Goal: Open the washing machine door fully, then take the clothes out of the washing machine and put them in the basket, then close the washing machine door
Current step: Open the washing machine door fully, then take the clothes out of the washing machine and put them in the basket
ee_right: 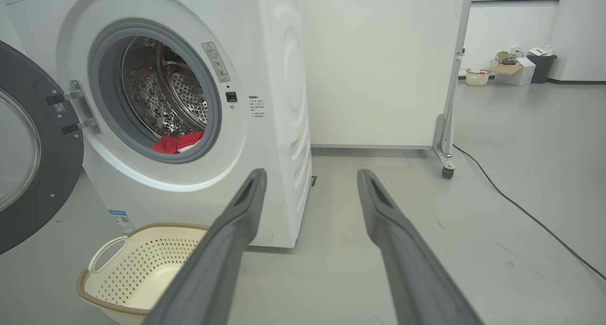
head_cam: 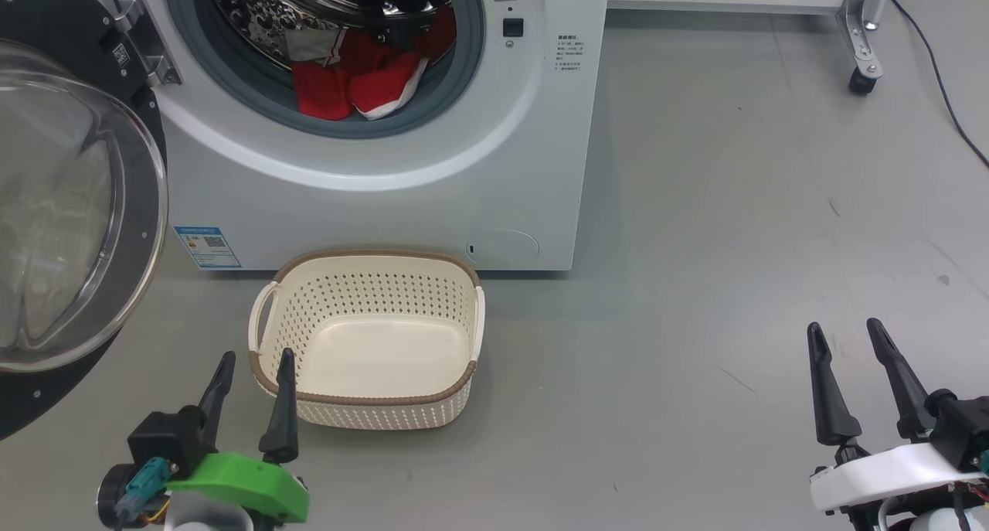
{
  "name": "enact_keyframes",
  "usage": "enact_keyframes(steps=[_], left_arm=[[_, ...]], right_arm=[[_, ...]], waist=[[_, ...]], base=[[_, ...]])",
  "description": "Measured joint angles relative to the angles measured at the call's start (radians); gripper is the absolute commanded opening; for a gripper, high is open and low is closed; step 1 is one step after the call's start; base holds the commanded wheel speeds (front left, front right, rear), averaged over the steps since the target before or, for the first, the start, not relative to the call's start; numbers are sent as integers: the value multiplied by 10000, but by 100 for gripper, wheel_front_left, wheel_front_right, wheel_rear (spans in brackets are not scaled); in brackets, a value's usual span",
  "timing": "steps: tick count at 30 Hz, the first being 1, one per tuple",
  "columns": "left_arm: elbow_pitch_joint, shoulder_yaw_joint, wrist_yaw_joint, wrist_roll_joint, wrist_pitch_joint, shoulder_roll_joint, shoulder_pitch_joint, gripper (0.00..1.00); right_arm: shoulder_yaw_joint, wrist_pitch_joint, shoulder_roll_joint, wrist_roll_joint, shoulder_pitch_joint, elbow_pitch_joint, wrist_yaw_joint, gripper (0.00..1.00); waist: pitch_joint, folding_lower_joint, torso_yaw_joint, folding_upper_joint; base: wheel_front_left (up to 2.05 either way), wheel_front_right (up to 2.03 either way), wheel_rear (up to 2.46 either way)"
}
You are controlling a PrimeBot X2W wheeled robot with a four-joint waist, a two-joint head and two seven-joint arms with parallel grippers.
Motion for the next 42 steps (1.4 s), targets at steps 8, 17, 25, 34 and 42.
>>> enact_keyframes(steps=[8,17,25,34,42], left_arm=[[-278,-2,-2,102,0,-17,35,100],[-447,4,-2,102,0,-38,36,100],[-514,15,-2,102,0,-54,61,100],[-525,12,-2,100,0,-63,131,100],[-529,8,-2,105,0,-65,135,100]], right_arm=[[-44,0,52,0,29,-40,8,100],[-46,0,121,-2,33,-67,46,100],[-148,0,161,-2,65,-67,105,100],[-199,0,192,-6,76,-69,150,100],[-217,0,238,-10,76,-69,186,100]], waist=[[-2,0,-17,0],[44,0,-51,0],[51,0,-68,0],[71,0,-77,0],[68,0,-103,0]], base=[[0,0,0],[0,0,0],[0,0,0],[0,0,0],[0,0,0]])
